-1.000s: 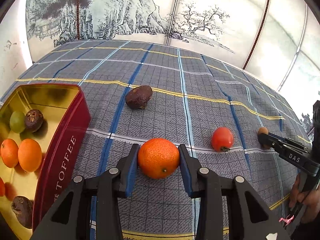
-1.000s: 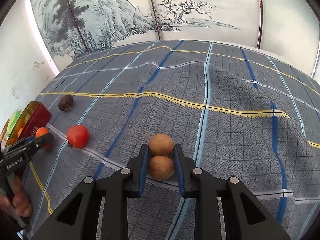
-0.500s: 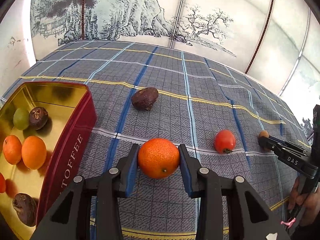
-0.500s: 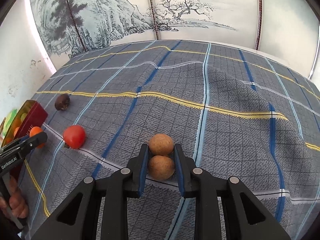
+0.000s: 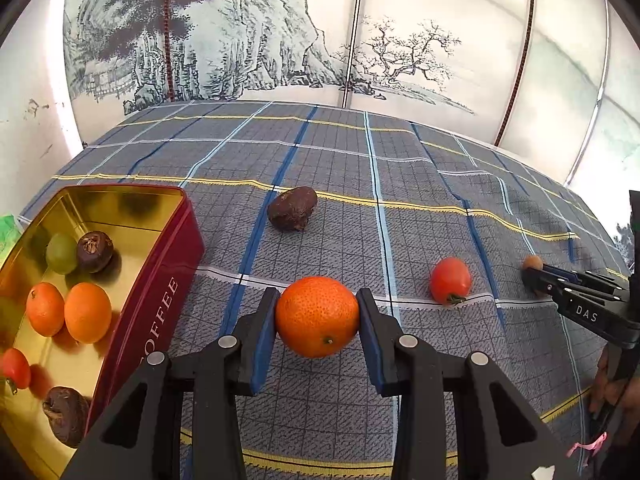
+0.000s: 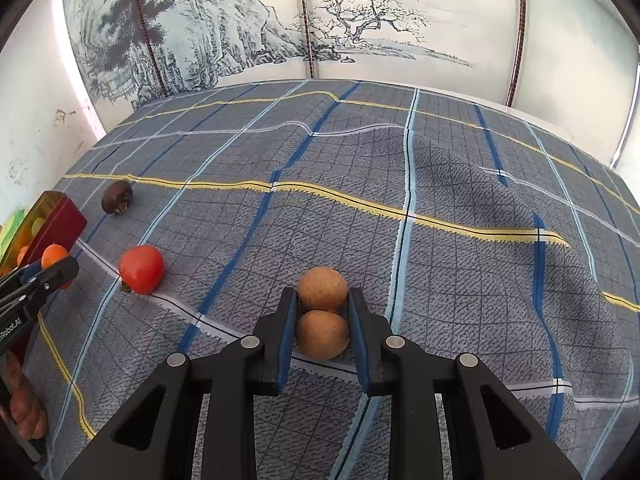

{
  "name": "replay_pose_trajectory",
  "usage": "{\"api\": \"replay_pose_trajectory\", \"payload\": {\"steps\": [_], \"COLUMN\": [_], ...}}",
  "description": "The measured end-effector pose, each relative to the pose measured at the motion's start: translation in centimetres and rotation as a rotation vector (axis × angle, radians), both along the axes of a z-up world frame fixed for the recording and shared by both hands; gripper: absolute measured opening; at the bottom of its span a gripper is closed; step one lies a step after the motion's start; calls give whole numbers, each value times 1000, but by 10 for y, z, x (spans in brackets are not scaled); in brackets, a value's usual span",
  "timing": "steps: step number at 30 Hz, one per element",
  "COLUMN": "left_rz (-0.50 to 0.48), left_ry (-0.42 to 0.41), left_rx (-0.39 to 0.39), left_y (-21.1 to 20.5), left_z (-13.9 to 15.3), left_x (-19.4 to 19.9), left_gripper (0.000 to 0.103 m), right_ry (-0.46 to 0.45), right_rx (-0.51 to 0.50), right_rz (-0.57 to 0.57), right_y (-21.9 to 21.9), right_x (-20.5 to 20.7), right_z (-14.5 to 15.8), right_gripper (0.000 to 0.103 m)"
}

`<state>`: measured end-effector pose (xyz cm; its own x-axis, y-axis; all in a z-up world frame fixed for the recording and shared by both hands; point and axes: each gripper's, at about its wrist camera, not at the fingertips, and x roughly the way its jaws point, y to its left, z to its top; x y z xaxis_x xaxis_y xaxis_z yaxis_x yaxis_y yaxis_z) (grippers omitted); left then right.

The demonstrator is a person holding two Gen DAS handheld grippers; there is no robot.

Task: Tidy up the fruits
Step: 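Lift the mandarin with the left gripper while the right gripper holds the longans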

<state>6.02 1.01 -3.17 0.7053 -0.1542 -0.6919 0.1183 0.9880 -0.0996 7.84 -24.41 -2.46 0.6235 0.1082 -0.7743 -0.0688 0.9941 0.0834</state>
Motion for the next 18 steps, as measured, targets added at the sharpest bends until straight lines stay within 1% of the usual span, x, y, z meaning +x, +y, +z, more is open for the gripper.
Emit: {"api": "replay_pose_trajectory", "payload": {"steps": [11, 18], "left_rz": [5, 4], "left_ry": [-7, -22], "left_rx": [5, 34], "left_y": [2, -3], "left_z": [1, 4], "left_x": [-4, -6], "left_gripper": [35, 35], "right_ry": [0, 1], "right_rx": [2, 0], "right_rz": [-9, -8], "right_y": [-1, 0], "right_x": [0, 1], "right_z": [1, 1], "right_gripper": [26, 26]}}
